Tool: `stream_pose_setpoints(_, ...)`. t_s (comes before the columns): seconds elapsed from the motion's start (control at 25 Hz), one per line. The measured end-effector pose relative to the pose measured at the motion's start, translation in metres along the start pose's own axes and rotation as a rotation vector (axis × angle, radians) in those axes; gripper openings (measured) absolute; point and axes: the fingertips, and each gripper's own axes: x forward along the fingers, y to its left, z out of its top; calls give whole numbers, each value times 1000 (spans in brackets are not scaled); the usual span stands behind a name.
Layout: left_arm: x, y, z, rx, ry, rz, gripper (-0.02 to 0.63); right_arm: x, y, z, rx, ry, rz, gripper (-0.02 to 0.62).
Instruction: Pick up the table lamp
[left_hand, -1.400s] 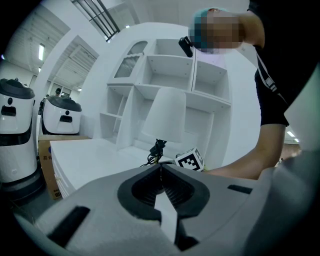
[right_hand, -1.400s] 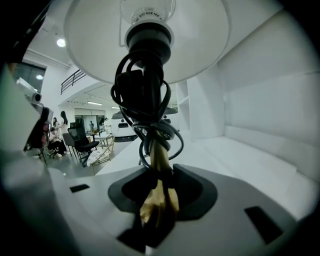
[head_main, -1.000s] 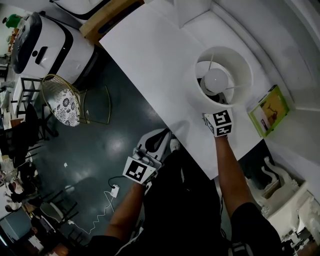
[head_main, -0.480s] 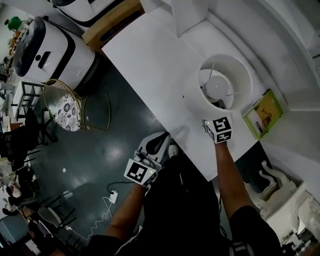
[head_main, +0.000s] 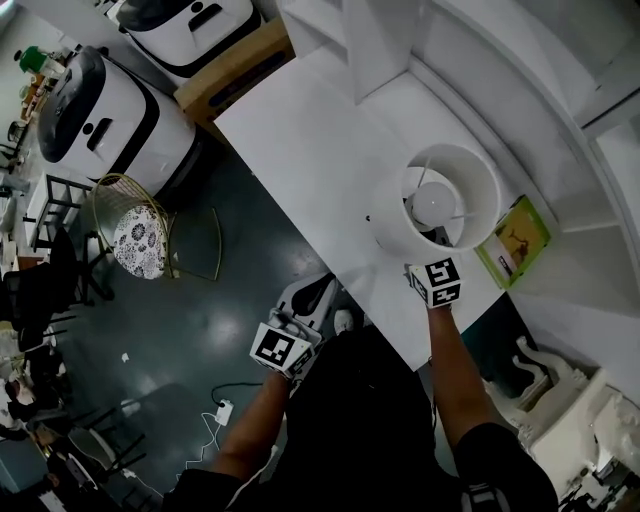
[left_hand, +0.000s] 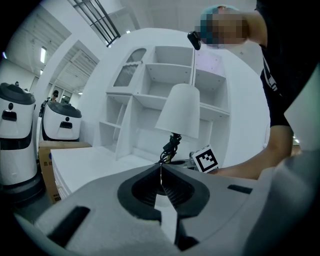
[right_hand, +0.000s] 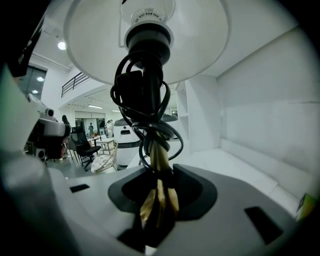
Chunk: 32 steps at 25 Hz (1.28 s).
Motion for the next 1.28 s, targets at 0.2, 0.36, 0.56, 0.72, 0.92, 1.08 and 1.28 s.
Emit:
stream_pose_setpoints(0.2, -6, 5, -3, 33, -15, -6, 18, -11, 2, 14, -9, 1, -2, 130)
stream_pose_setpoints(0.36, -8, 7, 12, 11, -38, 7, 18, -21, 6, 26, -9, 0, -7, 130)
stream_pose_setpoints(0.56, -10, 4, 21, 10, -35, -8, 18, -35, 20, 44, -12, 0, 9, 130)
stream_pose_setpoints(0.72, -11, 0, 33, 20, -45, -21, 18, -48, 30, 55, -28, 1, 14, 130)
stream_pose_setpoints(0.92, -13, -1, 40, 38, -45, -47, 18, -61, 41, 64, -30, -2, 17, 130)
stream_pose_setpoints(1.08, -18, 1, 47, 41, -50, -48, 18, -69, 48, 68, -36, 2, 14, 130)
stream_pose_setpoints(1.28, -23, -1, 51, 40, -60, -54, 19, -78, 56, 77, -42, -3, 23, 130)
